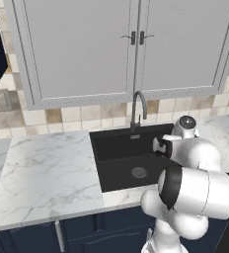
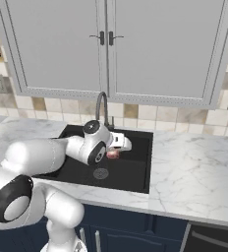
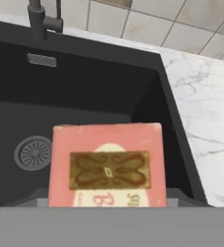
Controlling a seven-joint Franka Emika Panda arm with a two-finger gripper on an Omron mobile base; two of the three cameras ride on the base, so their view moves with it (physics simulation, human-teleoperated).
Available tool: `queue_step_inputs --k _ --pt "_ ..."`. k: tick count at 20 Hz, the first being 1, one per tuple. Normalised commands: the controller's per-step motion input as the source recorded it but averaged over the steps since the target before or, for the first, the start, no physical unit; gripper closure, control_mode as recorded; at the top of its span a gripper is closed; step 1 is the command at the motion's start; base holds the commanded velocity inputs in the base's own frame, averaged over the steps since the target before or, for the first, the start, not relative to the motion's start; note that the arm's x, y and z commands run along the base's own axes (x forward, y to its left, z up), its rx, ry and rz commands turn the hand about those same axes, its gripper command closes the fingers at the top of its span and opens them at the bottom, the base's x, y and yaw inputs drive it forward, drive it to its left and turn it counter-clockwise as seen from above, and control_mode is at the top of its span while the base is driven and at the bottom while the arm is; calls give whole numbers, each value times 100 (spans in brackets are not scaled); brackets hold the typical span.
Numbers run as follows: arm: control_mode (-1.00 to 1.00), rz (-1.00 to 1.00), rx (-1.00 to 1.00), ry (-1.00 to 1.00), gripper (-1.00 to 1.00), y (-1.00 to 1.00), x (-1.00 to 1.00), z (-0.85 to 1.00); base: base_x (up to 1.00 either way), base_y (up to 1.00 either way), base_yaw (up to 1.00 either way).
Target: Pick up the sponge and bar soap from the sink, and place them back in the cabinet, and close the cabinet door.
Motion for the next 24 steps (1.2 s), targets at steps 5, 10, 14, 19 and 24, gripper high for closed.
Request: queue_step_inputs --k 5,10,14,19,24 --pt "-100 0 0 3 100 0 -8 45 0 0 0" --pt "-100 0 0 3 100 0 -15 42 0 0 0" --pt "-100 0 0 1 100 2 -26 33 0 0 0" --pt "-100 -2 0 0 100 16 -34 32 0 0 0" --pt "-100 -2 3 0 100 25 -46 29 0 0 0"
